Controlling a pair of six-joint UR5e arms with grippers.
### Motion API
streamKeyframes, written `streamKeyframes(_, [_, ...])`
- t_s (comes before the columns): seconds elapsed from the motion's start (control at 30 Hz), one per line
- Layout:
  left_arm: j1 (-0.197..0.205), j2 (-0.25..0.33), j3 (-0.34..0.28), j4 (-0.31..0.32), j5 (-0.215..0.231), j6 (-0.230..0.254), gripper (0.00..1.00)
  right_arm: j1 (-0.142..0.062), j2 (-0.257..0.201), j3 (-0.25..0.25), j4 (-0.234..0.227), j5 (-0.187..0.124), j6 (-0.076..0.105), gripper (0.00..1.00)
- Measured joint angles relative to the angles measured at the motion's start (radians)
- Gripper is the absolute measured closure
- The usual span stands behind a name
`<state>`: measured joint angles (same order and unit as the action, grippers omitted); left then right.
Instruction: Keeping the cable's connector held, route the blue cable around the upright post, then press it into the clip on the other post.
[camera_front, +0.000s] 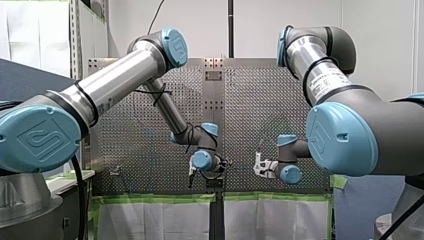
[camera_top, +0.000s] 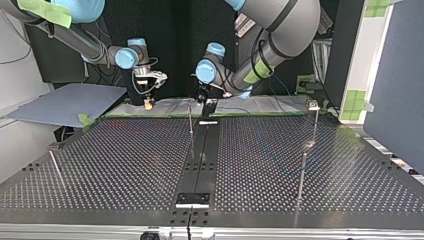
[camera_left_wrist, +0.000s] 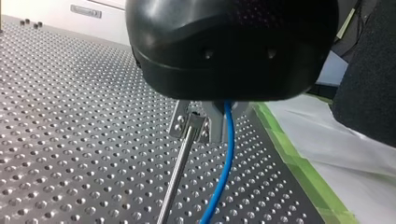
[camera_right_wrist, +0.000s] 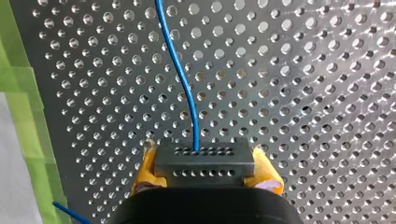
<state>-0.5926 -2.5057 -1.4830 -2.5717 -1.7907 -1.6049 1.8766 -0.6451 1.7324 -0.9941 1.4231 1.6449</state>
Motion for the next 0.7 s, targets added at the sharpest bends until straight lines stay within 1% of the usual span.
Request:
streamKeyframes(0.27, [0.009, -0.001, 0.000, -0.007, 0.003, -0.003, 1.00, 0.008, 0.000, -0.014, 0.007, -0.004, -0.008, 1.00])
streamKeyframes(0.47, [0.020, -0.001, 0.000, -0.019, 0.010, -0.012, 1.00, 0.009, 0.000, -0.020, 0.009, -0.004, -0.009, 1.00])
streamKeyframes(0.7, [0.037, -0.024, 0.013, -0.035, 0.025, -0.021, 1.00, 0.009, 0.000, -0.025, 0.009, -0.005, -0.009, 1.00])
